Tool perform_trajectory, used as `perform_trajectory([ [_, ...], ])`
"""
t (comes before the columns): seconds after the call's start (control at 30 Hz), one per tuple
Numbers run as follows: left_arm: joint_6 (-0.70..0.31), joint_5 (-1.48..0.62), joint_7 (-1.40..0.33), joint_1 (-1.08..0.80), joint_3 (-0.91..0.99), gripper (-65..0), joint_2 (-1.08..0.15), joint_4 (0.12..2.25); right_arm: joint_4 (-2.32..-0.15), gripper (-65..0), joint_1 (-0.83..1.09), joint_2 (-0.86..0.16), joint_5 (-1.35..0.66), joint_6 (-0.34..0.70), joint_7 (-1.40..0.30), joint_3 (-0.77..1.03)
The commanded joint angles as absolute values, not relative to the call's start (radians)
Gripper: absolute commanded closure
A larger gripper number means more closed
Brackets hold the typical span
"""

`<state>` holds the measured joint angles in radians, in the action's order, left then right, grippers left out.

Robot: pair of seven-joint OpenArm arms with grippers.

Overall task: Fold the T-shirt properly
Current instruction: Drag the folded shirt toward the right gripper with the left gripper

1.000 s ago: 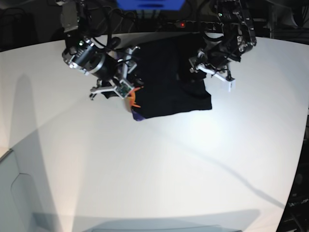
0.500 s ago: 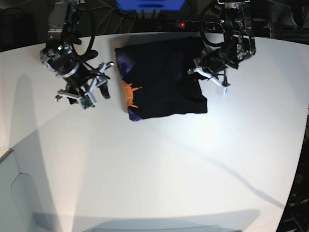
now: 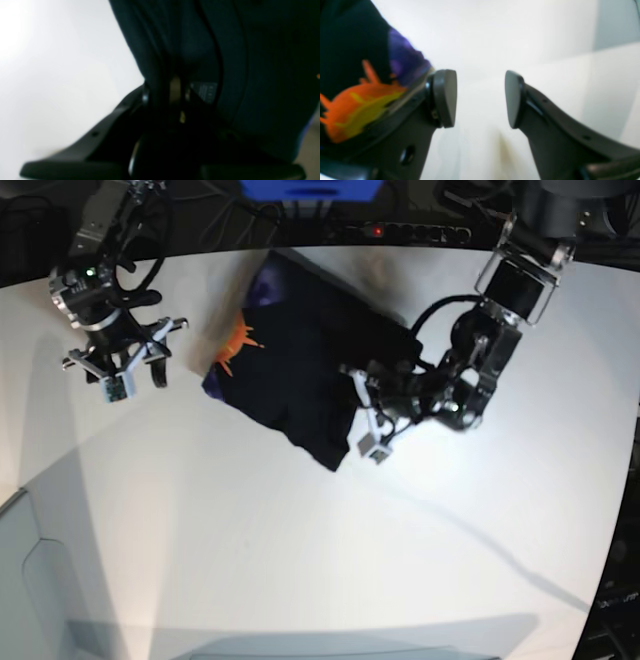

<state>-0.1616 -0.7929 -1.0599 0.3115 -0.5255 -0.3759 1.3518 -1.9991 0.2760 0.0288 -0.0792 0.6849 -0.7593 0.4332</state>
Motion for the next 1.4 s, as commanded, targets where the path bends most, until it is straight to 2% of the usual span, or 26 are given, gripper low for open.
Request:
perform_trajectory([
  [0.0,-0.148,-0.759,-1.056,0.374,-0.556,0.0,-0.38,1.334,-2.018,-30.2,0.271,0.022,-0.093,0.698,-0.739,0.449],
  [0.17,-0.148,-0.759,-0.961,0.53,-0.748,0.0,-0.305,1.227,-2.018,-30.2,0.275,0.045,-0.093,0.698,-0.739,0.538],
  [0.4,-0.15,-0.757,-0.696,0.691,-1.162,0.0,-0.22,1.138,-2.02,-30.2,0.278,0.077,-0.093,0.698,-0.743,0.656],
  [0.57,-0.15,-0.613,-0.624,0.762,-1.397,0.0,-0.16,1.136,-2.02,-30.2,0.28,0.085,-0.093,0.698,-0.745,0.723],
  [0.77,-0.15,-0.394,-0.624,0.753,-1.429,0.0,-0.102,1.136,-2.02,-30.2,0.282,0.113,-0.093,0.698,-0.74,0.771],
  [1.0,-0.15,-0.325,-0.628,0.751,-1.428,-0.3,-0.035,1.135,-2.02,-30.2,0.282,0.12,-0.088,0.698,-0.745,0.776],
  [1.07,-0.15,-0.325,-0.628,0.753,-1.428,-3.9,-0.028,1.135,-2.02,-30.2,0.282,0.127,-0.087,0.698,-0.746,0.776],
  [1.17,-0.153,-0.332,-0.648,0.779,-1.435,-15.7,-0.015,1.135,-2.018,-30.2,0.282,0.127,-0.087,0.698,-0.746,0.771],
  [1.3,-0.272,-0.325,-0.75,0.783,-1.402,-34.9,-0.013,1.142,-2.018,-30.2,0.282,0.127,-0.087,0.698,-0.746,0.768],
  [1.37,-0.311,-0.325,-0.759,0.783,-1.337,-41.8,-0.021,1.155,-2.018,-30.2,0.282,0.127,-0.087,0.698,-0.746,0.766],
])
